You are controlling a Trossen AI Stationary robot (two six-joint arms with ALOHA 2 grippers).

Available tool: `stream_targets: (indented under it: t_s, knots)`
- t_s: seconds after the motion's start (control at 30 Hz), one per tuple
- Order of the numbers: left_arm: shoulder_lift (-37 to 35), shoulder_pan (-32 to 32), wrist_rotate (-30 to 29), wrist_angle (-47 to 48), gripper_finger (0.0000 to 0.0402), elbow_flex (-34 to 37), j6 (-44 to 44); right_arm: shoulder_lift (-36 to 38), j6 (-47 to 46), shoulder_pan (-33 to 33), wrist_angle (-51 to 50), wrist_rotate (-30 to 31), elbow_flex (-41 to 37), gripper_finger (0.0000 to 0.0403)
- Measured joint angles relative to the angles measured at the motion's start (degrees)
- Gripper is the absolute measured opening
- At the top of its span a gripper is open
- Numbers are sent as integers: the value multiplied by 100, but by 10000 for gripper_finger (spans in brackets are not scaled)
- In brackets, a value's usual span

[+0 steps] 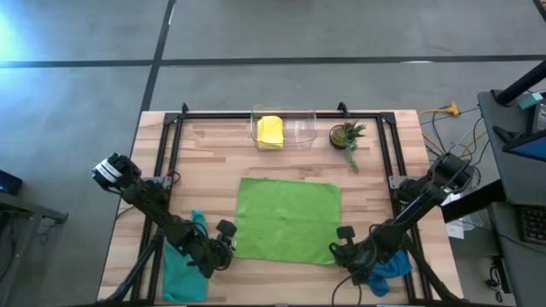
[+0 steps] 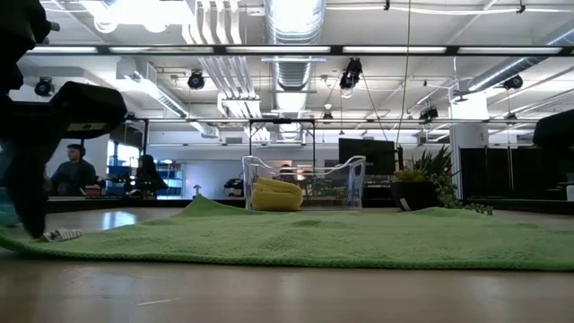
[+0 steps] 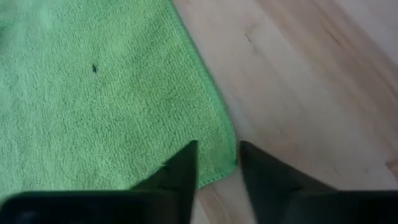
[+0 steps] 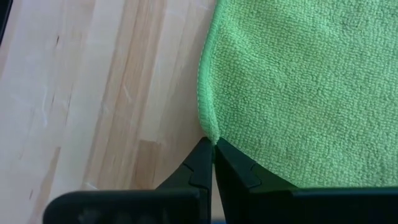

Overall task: Fold microfiber towels
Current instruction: Fold the green microfiber towel

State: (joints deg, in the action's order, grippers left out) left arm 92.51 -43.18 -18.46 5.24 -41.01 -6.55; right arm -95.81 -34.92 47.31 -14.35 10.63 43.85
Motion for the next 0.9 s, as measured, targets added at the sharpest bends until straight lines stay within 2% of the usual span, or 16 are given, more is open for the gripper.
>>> stream_targets:
  t_s: [0.07,0.13,0.33,0.57,0.77,0.9]
  knots:
    - [0,0,4,34,32,-24,-3,-2,-2,0,-4,-2,19,9]
    - [-2,0,19,38,12,-24,-48,-6,-2,0,-12,-6,44,9]
    - [-308,11,107,452,1,-35,-545,160,-56,0,-298,-52,146,9]
    - [-1108,12,46,526,0,13,-1115,722,-287,0,-588,-49,254,9]
    - [-1381,34,908,346,0,12,-1892,994,-691,4,-372,-224,246,9]
    - [-1381,29,1063,74,0,12,-2014,1008,-920,7,22,-527,236,9]
